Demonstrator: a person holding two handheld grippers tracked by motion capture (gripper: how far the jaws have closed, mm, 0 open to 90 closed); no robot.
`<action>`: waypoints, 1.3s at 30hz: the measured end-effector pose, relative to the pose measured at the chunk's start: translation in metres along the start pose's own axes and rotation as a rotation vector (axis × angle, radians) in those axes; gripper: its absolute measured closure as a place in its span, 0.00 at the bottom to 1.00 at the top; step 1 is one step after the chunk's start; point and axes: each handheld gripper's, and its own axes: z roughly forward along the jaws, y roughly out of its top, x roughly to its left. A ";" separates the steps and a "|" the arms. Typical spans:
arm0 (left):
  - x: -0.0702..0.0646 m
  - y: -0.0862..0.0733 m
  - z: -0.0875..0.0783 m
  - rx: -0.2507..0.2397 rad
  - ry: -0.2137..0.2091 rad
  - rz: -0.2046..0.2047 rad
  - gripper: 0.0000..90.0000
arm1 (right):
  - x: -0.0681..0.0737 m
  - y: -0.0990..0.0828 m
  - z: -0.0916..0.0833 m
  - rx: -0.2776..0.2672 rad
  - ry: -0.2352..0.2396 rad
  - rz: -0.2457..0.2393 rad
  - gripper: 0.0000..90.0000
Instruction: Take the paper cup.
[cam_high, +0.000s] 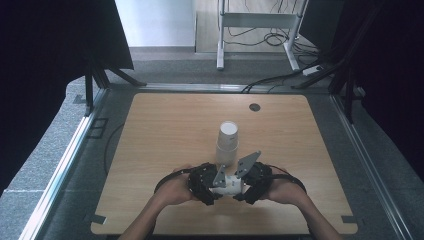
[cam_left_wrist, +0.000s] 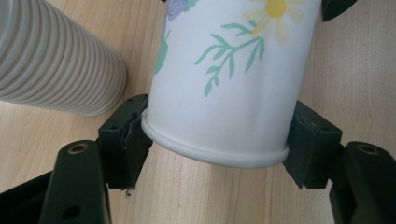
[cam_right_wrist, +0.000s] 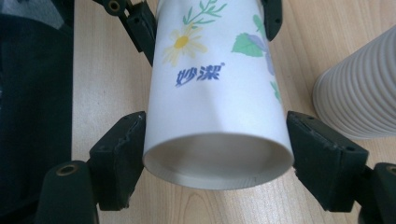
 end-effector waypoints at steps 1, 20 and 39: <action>-0.001 0.001 0.000 0.004 0.003 0.000 0.34 | 0.000 0.001 0.001 0.011 -0.001 -0.007 0.26; -0.004 0.008 0.003 0.068 0.034 0.042 0.34 | 0.002 0.005 0.014 0.083 0.008 -0.026 0.37; 0.009 -0.007 -0.011 -0.109 -0.033 -0.066 0.16 | -0.001 -0.001 -0.004 -0.048 0.028 0.015 0.39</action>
